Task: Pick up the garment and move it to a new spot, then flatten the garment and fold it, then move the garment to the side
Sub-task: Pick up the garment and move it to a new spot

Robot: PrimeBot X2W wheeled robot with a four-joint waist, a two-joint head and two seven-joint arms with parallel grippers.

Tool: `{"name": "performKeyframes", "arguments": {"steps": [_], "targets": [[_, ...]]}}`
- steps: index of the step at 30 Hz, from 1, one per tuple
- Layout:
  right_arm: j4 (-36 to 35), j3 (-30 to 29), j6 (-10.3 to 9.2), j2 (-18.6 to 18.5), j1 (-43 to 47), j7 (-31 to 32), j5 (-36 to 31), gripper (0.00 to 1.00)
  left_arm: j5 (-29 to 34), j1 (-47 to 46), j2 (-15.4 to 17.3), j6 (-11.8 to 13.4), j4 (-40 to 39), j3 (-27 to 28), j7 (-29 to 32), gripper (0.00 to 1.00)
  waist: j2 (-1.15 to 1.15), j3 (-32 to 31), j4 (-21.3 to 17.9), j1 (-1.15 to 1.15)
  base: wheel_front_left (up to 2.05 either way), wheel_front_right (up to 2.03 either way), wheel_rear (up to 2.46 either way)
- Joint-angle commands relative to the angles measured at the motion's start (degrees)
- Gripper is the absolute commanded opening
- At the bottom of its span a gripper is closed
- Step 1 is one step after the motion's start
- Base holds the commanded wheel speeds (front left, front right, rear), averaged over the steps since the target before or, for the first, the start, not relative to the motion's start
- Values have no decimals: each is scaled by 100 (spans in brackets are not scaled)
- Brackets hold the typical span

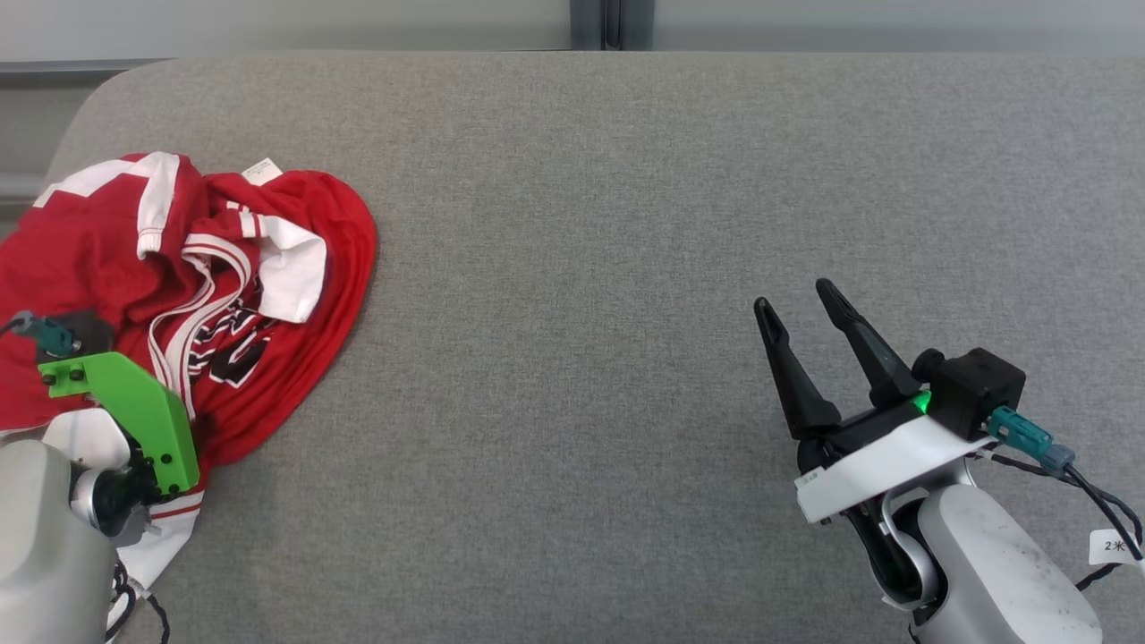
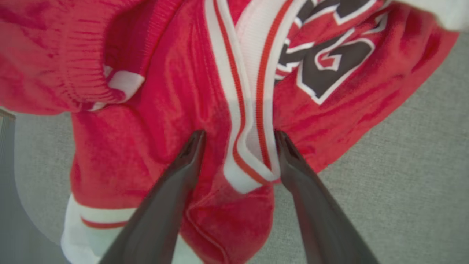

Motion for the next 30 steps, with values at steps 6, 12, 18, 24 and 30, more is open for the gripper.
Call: {"name": "performKeyframes", "arguments": {"steps": [6,12,18,24,30], "targets": [[50,-18,2,-4,-16,-15,33,100,7,-186,75,-11,299,-102,-271,0,0,-96,-19,0,0,0,0],[112,-3,2,42,109,-15,46,100,-48,-263,194,-14,171,-374,-504,0,0,-355,12,0,0,0,0],[166,23,2,113,239,-15,86,100,-304,-330,341,-15,-443,-787,-595,0,0,-688,9,0,0,0,0],[202,6,2,178,360,-15,116,100,-781,-346,416,-16,-1543,-1212,-497,0,0,-988,-143,0,0,0,0],[203,-80,2,221,433,-15,100,100,-1148,-434,524,-16,-2804,-1422,-323,0,0,-1131,-542,0,0,0,0]]}}
